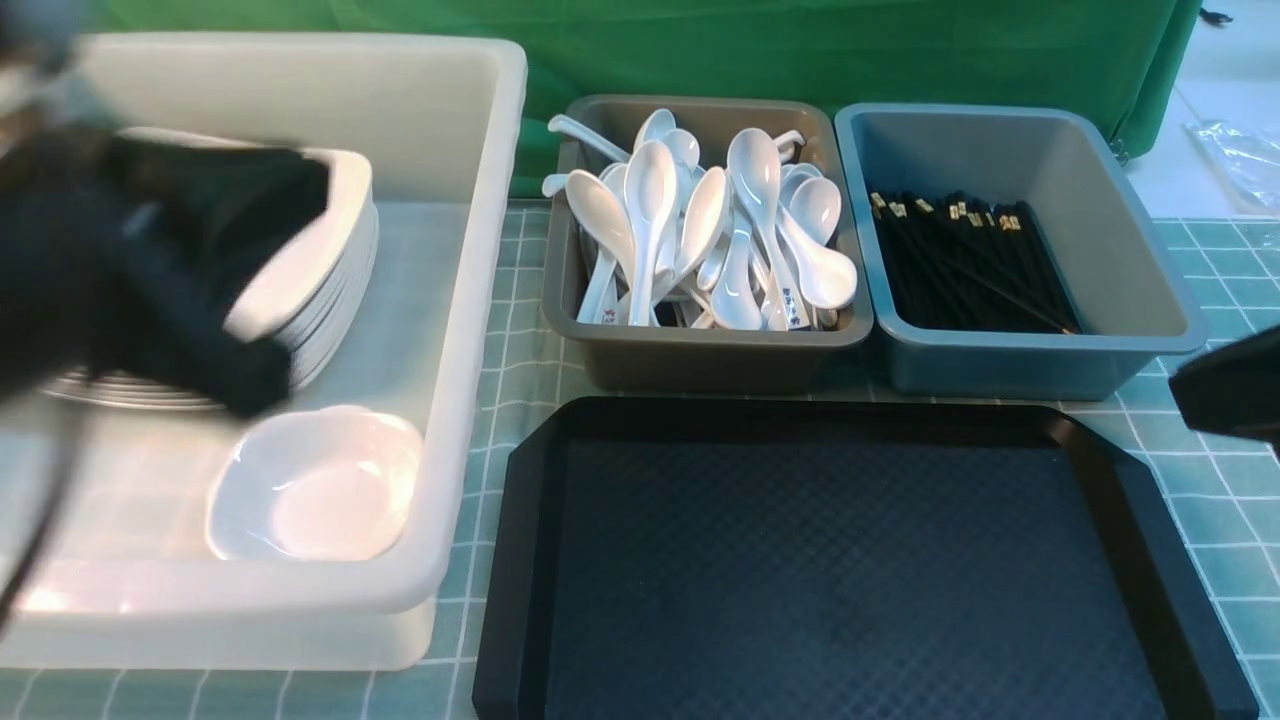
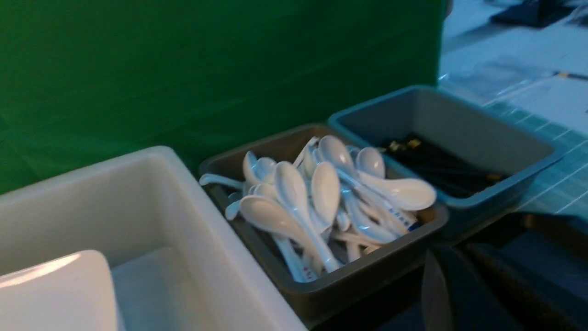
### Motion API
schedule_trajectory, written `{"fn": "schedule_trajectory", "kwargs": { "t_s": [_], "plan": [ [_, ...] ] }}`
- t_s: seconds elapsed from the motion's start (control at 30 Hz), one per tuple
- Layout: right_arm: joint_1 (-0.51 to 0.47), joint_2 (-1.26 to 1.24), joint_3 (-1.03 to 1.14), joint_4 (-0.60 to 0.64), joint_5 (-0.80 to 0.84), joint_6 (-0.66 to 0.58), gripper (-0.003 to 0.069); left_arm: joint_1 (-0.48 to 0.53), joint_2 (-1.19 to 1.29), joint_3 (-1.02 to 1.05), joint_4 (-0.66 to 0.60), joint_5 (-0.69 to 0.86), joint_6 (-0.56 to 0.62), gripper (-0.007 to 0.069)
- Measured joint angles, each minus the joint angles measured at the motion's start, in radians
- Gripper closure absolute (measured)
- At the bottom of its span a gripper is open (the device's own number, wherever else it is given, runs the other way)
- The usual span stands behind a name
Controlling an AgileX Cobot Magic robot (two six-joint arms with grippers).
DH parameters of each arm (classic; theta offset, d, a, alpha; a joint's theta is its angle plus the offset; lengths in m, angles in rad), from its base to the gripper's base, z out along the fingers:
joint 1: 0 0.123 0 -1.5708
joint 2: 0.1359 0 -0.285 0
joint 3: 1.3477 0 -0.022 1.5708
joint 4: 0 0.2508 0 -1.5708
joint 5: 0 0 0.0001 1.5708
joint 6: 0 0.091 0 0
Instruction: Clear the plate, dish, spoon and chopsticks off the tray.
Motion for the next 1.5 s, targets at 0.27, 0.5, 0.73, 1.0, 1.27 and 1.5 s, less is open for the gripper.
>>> {"fn": "schedule_trajectory", "kwargs": {
  "t_s": [0.27, 0.5, 0.73, 1.0, 1.27, 1.5],
  "plan": [
    [0.000, 0.000, 0.000, -0.025, 0.020, 0.108, 0.0639, -0.021, -0.349, 0.300, -0.040, -0.204, 0.000, 0.0615],
    [0.000, 0.000, 0.000, -0.028, -0.030, 0.118, 0.0634, -0.021, -0.421, 0.418, -0.039, -0.209, 0.000, 0.0615],
    [0.000, 0.000, 0.000, -0.028, -0.133, 0.124, 0.0608, -0.021, -0.421, 0.519, -0.032, -0.203, 0.000, 0.0614],
    [-0.078, -0.200, 0.130, -0.027, -0.355, 0.129, 0.0593, -0.021, -0.422, 0.595, -0.032, -0.195, 0.000, 0.0613],
    [-0.248, -0.618, 0.559, -0.030, -0.966, 0.130, 0.0575, -0.021, -0.422, 0.639, -0.032, -0.182, 0.002, 0.0613],
    [-0.331, -0.817, 0.817, -0.030, -1.196, 0.130, 0.0568, -0.021, -0.422, 0.640, -0.029, -0.159, 0.002, 0.0613]
  ]
}}
